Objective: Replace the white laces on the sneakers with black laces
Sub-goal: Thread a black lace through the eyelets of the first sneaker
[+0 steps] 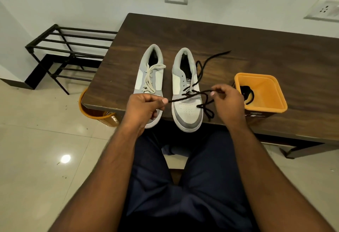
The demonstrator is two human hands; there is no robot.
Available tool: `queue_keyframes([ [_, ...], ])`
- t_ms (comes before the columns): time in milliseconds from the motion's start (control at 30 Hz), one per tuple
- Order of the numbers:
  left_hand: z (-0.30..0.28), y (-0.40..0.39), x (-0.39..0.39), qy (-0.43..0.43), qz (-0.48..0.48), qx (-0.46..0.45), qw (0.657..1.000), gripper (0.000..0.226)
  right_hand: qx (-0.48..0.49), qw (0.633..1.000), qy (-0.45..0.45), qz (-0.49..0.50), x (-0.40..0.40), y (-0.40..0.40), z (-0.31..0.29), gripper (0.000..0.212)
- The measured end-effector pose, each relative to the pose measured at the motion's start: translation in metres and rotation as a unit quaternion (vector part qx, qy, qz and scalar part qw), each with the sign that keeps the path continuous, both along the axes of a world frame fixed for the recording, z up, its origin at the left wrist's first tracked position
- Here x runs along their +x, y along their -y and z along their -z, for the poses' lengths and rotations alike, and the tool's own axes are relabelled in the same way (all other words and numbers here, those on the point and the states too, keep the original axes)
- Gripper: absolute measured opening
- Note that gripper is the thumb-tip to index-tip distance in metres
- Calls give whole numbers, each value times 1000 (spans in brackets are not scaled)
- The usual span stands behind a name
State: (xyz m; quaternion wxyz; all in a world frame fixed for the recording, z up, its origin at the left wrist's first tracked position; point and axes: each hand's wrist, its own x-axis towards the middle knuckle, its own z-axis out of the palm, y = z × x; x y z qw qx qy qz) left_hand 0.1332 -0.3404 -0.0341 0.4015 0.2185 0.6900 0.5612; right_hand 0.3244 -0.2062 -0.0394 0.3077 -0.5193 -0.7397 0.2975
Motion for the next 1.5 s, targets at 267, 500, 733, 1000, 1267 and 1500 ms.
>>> queue_keyframes([
  [267,-4,-13,14,7,30,41,999,2,-27,993,-75,-88,-30,24,10,9],
  [500,3,-27,12,-10,47,51,998,11,19,978,149,-144,-18,8,5,60],
  [733,-2,-63,16,-97,81,49,991,23,-169,943,-238,-159,-40,12,-2,25],
  [1000,-11,-103,3,-175,172,26,969,34,-197,928,-305,-81,-50,-5,7,16],
  [1267,6,-125,-31,-369,264,1,891,43,-171,955,-243,-15,-55,-31,18,11],
  [1500,22,-123,-46,-366,335,7,868,46,9,997,-53,-52,-67,-26,31,7],
])
